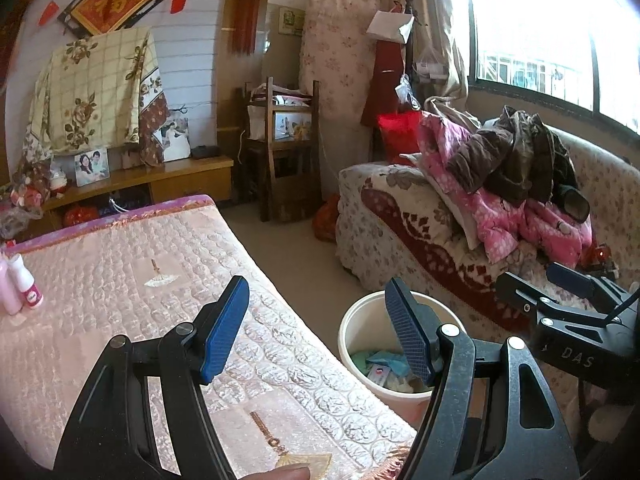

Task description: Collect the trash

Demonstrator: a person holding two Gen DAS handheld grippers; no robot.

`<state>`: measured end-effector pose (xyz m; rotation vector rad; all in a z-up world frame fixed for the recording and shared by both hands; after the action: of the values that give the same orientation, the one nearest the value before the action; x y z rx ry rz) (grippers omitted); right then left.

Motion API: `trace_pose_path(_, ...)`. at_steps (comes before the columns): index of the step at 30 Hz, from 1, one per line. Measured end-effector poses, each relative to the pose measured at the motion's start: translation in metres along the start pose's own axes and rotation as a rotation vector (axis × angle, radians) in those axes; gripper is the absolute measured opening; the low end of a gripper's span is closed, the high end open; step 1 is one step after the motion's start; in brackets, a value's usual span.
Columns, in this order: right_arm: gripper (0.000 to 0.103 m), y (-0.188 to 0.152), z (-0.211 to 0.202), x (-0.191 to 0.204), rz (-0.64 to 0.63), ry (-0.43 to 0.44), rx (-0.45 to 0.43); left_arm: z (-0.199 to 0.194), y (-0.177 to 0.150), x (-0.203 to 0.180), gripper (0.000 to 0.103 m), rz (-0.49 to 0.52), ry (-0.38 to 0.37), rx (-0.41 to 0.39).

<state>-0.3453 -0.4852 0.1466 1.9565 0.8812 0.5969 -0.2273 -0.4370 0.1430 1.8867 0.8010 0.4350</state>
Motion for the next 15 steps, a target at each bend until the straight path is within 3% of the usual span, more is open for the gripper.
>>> trace_pose_path(15,0.09,0.002,-0.0008,0.0031,0.003,0.011,-0.001,0.0016,-0.0053,0.0001,0.07,0.004,0.003,0.012)
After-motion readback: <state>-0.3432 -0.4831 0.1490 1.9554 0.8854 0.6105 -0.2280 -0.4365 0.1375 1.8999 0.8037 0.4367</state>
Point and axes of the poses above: each gripper's, at about its wrist camera, not at the fingertips, and z roughly the way its jaws point, x to its left, y to its top, the point moved 5 cm from there along z, roughly the way its jaws point, and after that the axes turned 1 degree about y, right-handed, at the moved point
